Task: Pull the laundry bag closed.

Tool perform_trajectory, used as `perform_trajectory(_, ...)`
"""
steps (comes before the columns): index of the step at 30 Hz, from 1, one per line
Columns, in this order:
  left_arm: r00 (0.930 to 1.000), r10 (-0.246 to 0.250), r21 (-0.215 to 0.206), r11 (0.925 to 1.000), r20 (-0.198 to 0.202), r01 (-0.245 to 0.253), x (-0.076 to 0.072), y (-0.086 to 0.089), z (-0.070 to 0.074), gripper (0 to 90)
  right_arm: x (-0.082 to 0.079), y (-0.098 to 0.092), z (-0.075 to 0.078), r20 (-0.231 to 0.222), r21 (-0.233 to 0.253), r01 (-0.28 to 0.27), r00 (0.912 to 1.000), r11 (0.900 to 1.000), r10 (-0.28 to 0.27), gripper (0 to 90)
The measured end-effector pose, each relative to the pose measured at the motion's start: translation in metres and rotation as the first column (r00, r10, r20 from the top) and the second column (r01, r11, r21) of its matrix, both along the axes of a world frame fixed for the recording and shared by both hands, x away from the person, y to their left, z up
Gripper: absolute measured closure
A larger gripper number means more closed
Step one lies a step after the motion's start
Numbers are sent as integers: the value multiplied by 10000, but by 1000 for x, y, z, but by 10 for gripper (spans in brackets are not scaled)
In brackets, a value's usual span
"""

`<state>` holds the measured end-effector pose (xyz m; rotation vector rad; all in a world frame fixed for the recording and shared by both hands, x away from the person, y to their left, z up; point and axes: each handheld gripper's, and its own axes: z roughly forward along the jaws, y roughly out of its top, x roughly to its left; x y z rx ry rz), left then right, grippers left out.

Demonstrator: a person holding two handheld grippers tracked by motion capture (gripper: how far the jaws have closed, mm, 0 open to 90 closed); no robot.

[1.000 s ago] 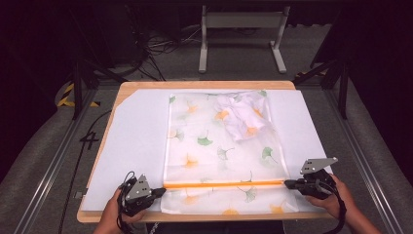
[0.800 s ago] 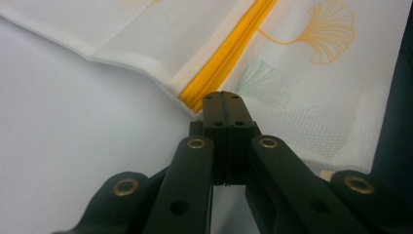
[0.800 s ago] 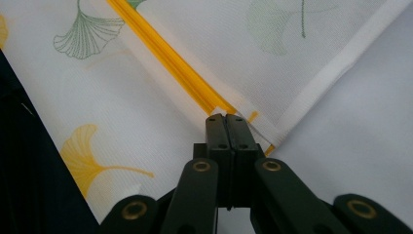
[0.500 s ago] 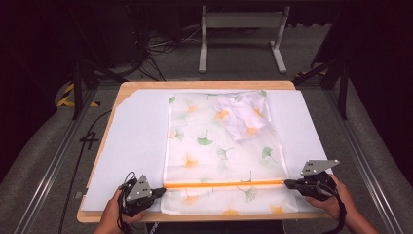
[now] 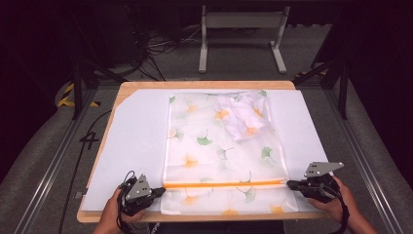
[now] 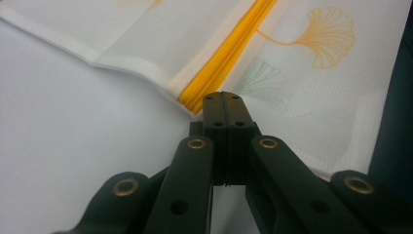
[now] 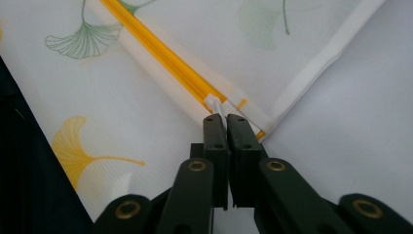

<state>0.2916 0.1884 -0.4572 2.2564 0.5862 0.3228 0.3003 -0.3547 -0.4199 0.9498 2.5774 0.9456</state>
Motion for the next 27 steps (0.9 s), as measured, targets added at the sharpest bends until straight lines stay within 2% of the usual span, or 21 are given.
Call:
perform_trajectory(3,10000,81,-106,9999,-14,-81,0,3,1,900,-2,-3,2,243,202,-17,9997,9998,13,847)
perform_trajectory(6,9996,163,-273,9995,248,-156,0,7,5,900,-5,-8,7,605,580,54,9981,9983,-89,819)
perform_trajectory(11,9985,315,-376,9988,443,-298,0,10,9,883,-7,-7,10,1048,666,30,9944,9978,-100,760)
perform_trajectory(16,9955,581,-351,9978,746,-556,1,14,13,843,-8,-8,12,1706,646,110,9851,9979,-219,676)
perform_trajectory(19,9890,1001,-325,9947,1092,-971,3,20,17,754,-7,-14,12,2325,550,354,9715,9979,-473,619)
perform_trajectory(22,9814,1270,-284,9918,1438,-1242,2,25,19,685,-4,-17,13,2580,645,584,9634,9962,-731,564)
perform_trajectory(23,9814,1270,-284,9918,1438,-1242,2,25,19,666,-4,-17,13,2580,645,584,9634,9962,-731,564)
perform_trajectory(27,9706,1653,-503,9860,1750,-1588,4,34,23,605,0,-21,14,2941,810,815,9503,9934,-1020,514)
